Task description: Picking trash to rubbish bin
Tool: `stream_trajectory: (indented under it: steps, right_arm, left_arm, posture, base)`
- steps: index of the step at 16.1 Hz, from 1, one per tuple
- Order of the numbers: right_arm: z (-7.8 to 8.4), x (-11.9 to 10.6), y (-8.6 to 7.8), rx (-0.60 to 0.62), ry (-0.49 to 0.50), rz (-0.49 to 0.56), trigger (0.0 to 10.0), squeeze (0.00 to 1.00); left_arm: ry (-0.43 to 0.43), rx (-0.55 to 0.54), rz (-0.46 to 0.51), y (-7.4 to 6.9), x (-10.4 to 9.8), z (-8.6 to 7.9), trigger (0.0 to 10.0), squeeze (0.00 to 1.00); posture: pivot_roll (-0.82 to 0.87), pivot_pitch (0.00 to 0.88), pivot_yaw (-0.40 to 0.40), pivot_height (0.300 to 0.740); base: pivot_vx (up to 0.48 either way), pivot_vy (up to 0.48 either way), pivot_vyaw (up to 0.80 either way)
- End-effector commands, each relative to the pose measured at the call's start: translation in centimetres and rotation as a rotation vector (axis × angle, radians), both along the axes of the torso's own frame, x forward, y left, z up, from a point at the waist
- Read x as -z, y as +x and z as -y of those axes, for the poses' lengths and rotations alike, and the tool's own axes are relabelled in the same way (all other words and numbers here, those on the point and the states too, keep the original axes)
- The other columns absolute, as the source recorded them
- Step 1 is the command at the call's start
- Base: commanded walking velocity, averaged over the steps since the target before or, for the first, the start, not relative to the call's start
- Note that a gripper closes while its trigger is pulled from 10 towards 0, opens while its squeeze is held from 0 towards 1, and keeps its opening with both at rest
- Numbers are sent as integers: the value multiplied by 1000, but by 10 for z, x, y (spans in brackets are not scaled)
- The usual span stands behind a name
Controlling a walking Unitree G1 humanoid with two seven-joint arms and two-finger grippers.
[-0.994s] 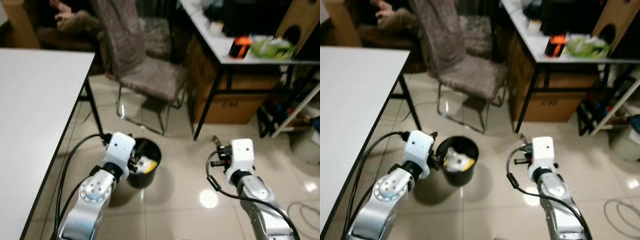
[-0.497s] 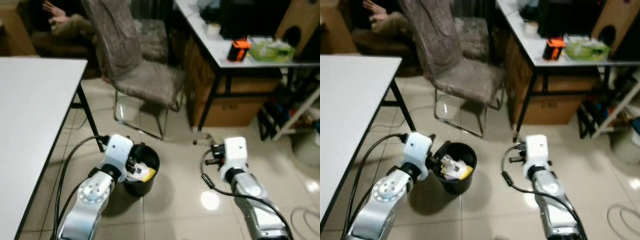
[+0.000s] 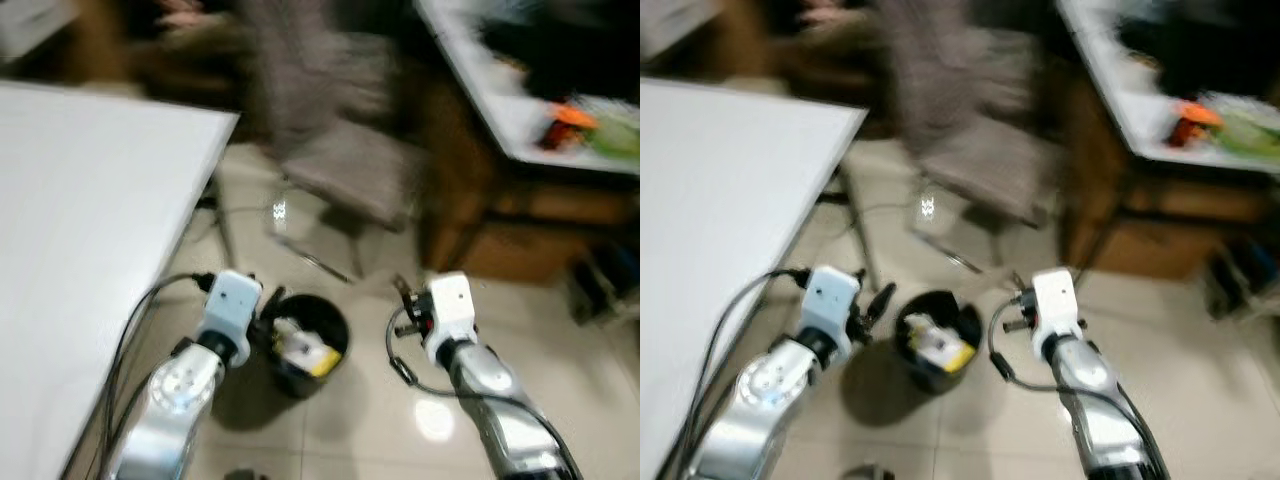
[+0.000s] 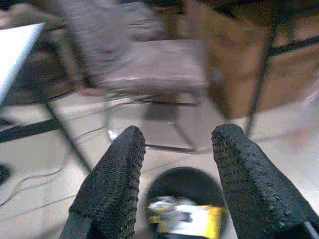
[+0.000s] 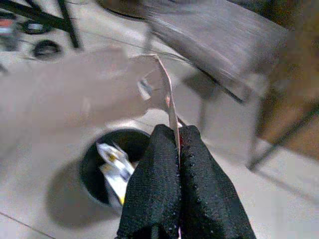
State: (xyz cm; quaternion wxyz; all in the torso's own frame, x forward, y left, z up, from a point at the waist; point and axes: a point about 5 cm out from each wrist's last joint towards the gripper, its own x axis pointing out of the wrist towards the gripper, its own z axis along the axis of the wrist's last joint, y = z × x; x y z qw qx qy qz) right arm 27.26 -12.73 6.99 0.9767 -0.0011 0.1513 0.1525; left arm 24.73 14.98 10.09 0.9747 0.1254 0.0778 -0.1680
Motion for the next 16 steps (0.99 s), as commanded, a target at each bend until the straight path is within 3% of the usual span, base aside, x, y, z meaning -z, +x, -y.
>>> stream_trajectory:
  steps: [1,16]
  right_arm:
    - [9,4,-3,17,-5,-24,10000,0]
    - [15,4,2,-33,-68,-6,10000,0]
  left_arm:
    - [-13,18,16,1,-4,6,10000,0]
    - [-8,35,23,3,-3,8,10000,0]
  posture:
    - [-20,103,-65,740]
    - [-25,69,-71,740]
  base:
    - [319,0,0]
    - [322,0,0]
